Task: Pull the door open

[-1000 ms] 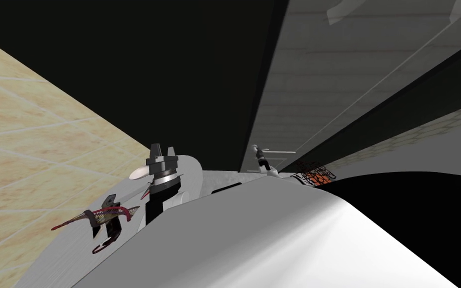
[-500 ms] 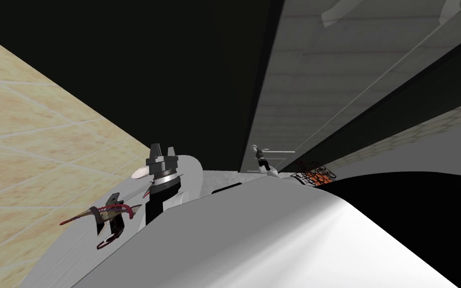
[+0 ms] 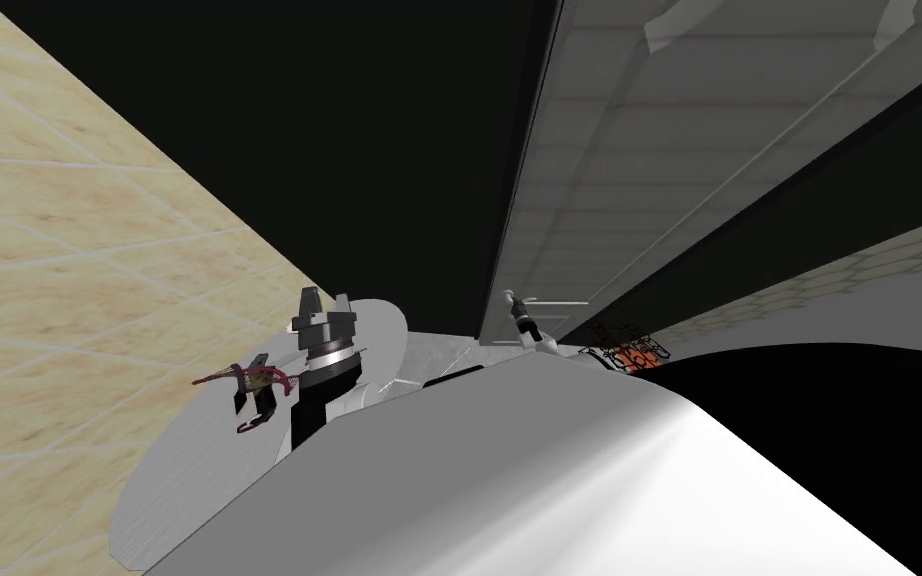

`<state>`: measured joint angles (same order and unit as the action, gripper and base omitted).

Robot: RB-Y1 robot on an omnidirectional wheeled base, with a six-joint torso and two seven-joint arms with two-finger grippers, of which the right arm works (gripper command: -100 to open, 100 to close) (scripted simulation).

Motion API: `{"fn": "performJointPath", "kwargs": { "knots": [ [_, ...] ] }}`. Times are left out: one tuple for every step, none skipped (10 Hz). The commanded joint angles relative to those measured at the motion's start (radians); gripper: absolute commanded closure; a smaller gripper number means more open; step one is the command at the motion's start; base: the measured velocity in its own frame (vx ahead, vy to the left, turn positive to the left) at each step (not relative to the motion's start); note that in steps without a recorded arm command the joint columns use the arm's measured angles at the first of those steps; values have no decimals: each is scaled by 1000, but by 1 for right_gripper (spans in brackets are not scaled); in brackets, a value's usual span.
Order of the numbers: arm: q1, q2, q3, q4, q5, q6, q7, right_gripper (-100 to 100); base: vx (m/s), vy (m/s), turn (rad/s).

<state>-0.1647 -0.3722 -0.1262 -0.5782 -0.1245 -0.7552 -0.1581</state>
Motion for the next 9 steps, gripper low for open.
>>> {"fn": "performJointPath", "kwargs": {
  "knots": [
    [8,-14,17,-6,9,-7,-22,100,-224,-57,122],
    [12,-20,27,-8,14,-11,-36,100,-240,-39,109],
    [16,-29,42,-11,21,-16,-53,100,-238,-61,152],
    [18,-34,49,-12,25,-18,-62,100,-231,-30,106],
    [20,-38,57,-13,29,-21,-71,100,-214,-21,62],
    [17,-33,53,-9,27,-18,-65,100,-94,-11,17],
    [21,-32,56,-9,24,-17,-66,100,-139,-38,144],
    [22,-32,56,-11,22,-16,-64,100,-216,-74,189],
    [23,-33,57,-13,20,-15,-63,100,-225,-91,167]
  ]
}}
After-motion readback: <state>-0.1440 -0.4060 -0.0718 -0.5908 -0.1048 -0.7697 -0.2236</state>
